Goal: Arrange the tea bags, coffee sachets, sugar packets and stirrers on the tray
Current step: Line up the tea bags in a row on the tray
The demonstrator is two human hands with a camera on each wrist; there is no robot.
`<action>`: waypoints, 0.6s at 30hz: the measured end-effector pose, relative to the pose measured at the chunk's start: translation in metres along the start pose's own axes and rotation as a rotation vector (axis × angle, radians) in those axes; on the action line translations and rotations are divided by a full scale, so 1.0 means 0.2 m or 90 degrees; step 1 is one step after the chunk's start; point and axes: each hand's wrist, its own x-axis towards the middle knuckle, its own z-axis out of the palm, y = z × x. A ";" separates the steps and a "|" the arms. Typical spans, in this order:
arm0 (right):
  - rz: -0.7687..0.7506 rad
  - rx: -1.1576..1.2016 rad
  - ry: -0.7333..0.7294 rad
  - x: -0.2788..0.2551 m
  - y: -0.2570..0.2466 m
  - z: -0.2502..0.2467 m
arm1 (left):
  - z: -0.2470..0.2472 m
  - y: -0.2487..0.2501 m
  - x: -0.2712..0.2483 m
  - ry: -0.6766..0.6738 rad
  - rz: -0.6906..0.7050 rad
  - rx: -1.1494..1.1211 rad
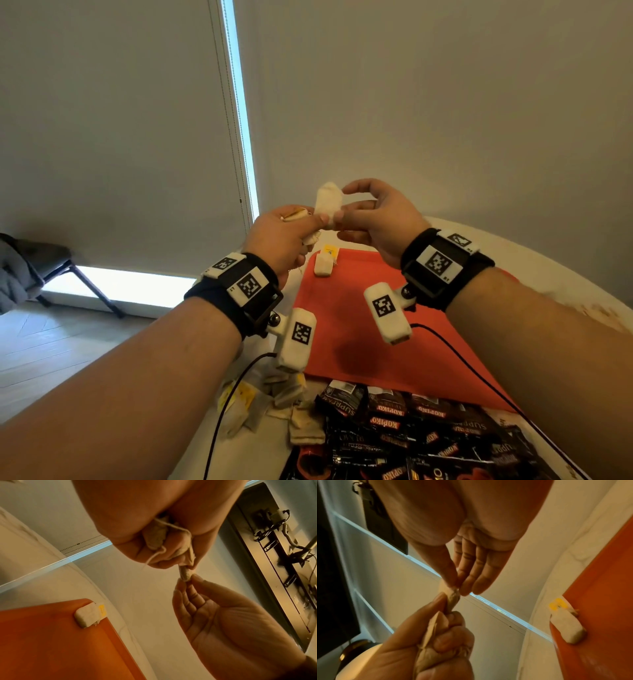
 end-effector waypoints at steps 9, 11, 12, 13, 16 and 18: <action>0.207 -0.123 0.083 0.13 0.28 -0.03 | -0.08 0.01 0.08 0.093 -0.116 -0.095; 0.241 -0.183 0.076 0.14 0.35 -0.03 | -0.08 0.00 0.09 0.098 -0.114 -0.100; 0.253 -0.210 0.075 0.15 0.38 -0.02 | -0.08 0.00 0.09 0.101 -0.116 -0.101; 0.261 -0.237 0.075 0.16 0.41 -0.02 | -0.08 0.00 0.09 0.103 -0.120 -0.101; 0.256 -0.339 0.066 0.19 0.45 0.00 | -0.09 -0.02 0.10 0.111 -0.129 -0.104; 0.249 -0.379 0.060 0.21 0.46 0.02 | -0.09 -0.02 0.10 0.113 -0.133 -0.104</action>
